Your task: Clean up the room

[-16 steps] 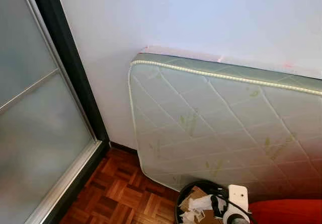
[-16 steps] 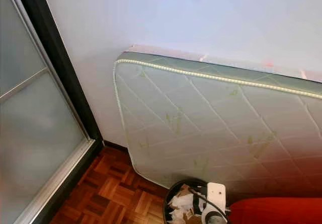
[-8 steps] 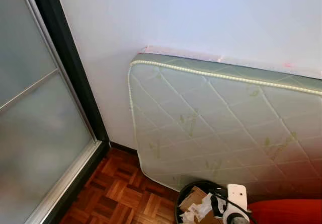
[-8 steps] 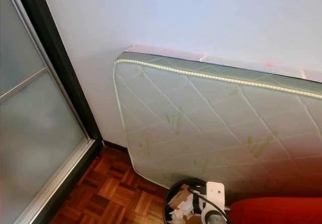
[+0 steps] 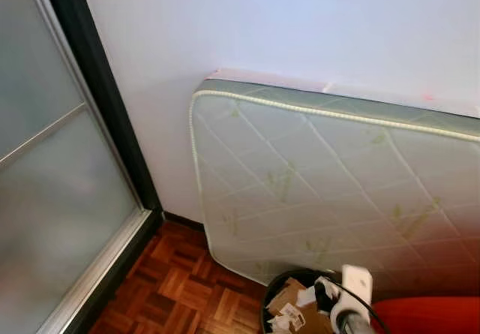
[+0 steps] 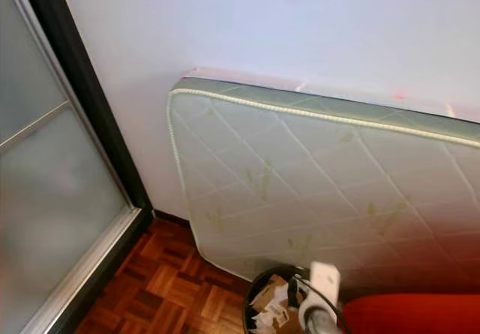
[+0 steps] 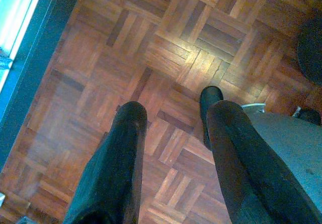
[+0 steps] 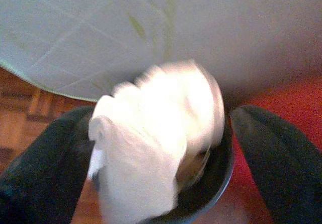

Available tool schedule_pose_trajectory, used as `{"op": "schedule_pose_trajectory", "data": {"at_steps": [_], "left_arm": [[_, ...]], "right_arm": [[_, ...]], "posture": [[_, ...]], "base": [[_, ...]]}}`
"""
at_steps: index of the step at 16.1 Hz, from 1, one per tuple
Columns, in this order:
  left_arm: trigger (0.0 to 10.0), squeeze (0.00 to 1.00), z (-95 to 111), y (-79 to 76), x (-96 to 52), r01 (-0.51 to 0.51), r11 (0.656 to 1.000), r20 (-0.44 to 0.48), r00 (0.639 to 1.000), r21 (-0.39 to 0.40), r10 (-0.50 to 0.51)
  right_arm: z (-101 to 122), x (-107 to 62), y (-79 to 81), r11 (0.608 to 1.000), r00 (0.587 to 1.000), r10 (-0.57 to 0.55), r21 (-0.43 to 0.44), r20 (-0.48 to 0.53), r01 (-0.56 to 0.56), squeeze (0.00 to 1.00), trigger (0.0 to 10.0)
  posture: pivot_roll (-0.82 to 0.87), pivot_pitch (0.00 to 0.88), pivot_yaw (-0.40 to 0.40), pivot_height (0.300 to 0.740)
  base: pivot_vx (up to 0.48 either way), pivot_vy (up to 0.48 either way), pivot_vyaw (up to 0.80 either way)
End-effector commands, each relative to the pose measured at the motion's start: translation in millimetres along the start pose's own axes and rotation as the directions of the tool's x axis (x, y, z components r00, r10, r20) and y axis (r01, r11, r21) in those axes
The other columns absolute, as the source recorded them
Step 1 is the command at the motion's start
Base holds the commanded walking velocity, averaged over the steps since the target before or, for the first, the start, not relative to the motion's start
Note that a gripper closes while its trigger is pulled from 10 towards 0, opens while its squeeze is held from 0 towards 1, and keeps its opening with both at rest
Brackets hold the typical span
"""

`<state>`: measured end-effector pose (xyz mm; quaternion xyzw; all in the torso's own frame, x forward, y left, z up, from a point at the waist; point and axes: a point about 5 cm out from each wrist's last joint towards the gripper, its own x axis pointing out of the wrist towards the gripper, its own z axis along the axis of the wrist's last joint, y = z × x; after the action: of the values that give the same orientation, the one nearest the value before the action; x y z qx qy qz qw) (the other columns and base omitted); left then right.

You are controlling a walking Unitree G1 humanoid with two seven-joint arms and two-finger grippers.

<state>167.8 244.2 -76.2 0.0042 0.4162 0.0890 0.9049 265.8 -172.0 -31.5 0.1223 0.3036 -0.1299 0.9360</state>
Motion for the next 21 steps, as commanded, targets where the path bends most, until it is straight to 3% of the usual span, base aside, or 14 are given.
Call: {"op": "schedule_pose_trajectory", "data": {"at_steps": [1,2,3,5,6,8,9,10,13,15,17,18,19,21], "left_arm": [[10.0,0.0,-9.4,3.1,-2.7,-0.007,1.0,-0.032,0.999,0.011,0.007],[10.0,0.0,-9.3,3.1,-2.7,-0.007,1.0,-0.032,0.999,0.012,0.007],[10.0,0.0,-9.3,3.1,-2.7,-0.007,1.0,-0.032,0.999,0.012,0.008],[10.0,0.0,-9.3,2.9,-2.7,-0.007,1.0,-0.032,0.999,0.011,0.008],[10.0,0.0,-9.3,2.9,-2.7,-0.007,1.0,-0.032,0.999,0.011,0.008],[10.0,0.0,-9.3,2.7,-2.7,-0.007,1.0,-0.031,0.999,0.01,0.007],[10.0,0.0,-9.3,3.0,-2.7,-0.009,1.0,-0.031,0.999,0.009,0.01],[10.0,0.0,-9.4,3.1,-2.7,-0.01,1.0,-0.032,0.999,0.009,0.01],[10.0,0.0,-9.3,2.9,-2.7,-0.005,1.0,-0.033,0.999,0.013,0.005],[10.0,0.0,-9.0,3.2,-2.7,-0.008,1.0,-0.031,0.999,0.016,0.008],[10.0,0.0,-9.1,3.2,-2.7,-0.007,1.0,-0.032,0.999,0.019,0.007],[10.0,0.0,-9.1,3.2,-2.7,-0.006,1.0,-0.032,0.999,0.021,0.006],[10.0,0.0,-9.0,3.1,-2.6,-0.004,1.0,-0.032,0.999,0.024,0.005],[10.0,0.0,-8.7,2.8,-2.5,-0.003,1.0,-0.031,1.0,0.025,0.004]], "right_arm": [[-5.5,-0.6,-14.1,0.99,0.997,-0.068,0.117,-0.047,0.073,0.0,10.0],[3.8,0.0,-13.5,0.982,0.997,-0.063,-0.178,0.038,0.069,0.0,10.0],[9.1,-0.7,-3.0,0.912,0.994,0.022,-0.409,0.109,0.025,0.0,10.0],[4.1,-0.4,-3.4,0.99,0.999,0.003,-0.144,0.052,0.005,0.0,10.0],[2.9,-0.2,-6.5,0.993,0.999,-0.011,-0.115,0.036,0.015,0.0,10.0],[1.1,-0.6,-5.5,0.976,1.0,0.013,-0.217,0.028,-0.007,0.0,10.0],[-2.3,-0.3,-8.8,0.999,1.0,-0.011,-0.032,-0.016,0.01,0.0,10.0],[-3.6,-0.3,-12.1,1.0,0.999,-0.025,0.015,-0.031,0.026,0.0,10.0],[-18.4,-2.6,-10.6,0.998,0.99,0.016,0.055,-0.138,-0.009,0.0,10.0],[-0.5,-0.3,-12.3,0.999,1.0,-0.031,-0.027,0.001,0.031,0.0,10.0],[14.0,-0.4,-1.1,0.936,0.99,0.046,-0.353,0.131,0.003,0.0,10.0],[12.7,-0.7,6.1,0.936,0.989,0.091,-0.348,0.116,-0.045,0.0,10.0],[5.9,-1.2,14.4,0.956,0.988,0.141,-0.266,0.057,-0.121,0.0,10.0],[-1.0,-0.3,12.2,0.994,0.994,0.108,-0.026,-0.017,-0.109,0.0,10.0]], "posture": [[0.04,0.143,0.001,0.74],[0.04,0.143,0.001,0.74],[0.04,0.142,0.001,0.74],[0.04,0.144,-0.001,0.74],[0.04,0.144,-0.001,0.74],[0.04,0.144,-0.001,0.74],[0.04,0.145,-0.002,0.74],[0.04,0.145,-0.002,0.74],[0.03,0.142,-0.001,0.74],[0.04,0.14,-0.001,0.74],[0.04,0.137,0.002,0.74],[0.04,0.134,0.002,0.74],[0.04,0.134,0.002,0.74],[0.04,0.136,0.0,0.74]], "base": [[0.0,0.0,0.0],[0.0,0.0,0.0],[0.0,0.0,0.0],[0.0,0.0,0.0],[0.0,0.0,0.0],[0.0,0.0,0.0],[0.0,0.0,0.0],[0.0,0.0,0.0],[0.0,0.0,0.0],[0.0,0.0,0.0],[0.0,0.0,0.0],[0.0,0.0,0.0],[0.0,0.0,0.0],[0.0,0.0,0.0]]}}
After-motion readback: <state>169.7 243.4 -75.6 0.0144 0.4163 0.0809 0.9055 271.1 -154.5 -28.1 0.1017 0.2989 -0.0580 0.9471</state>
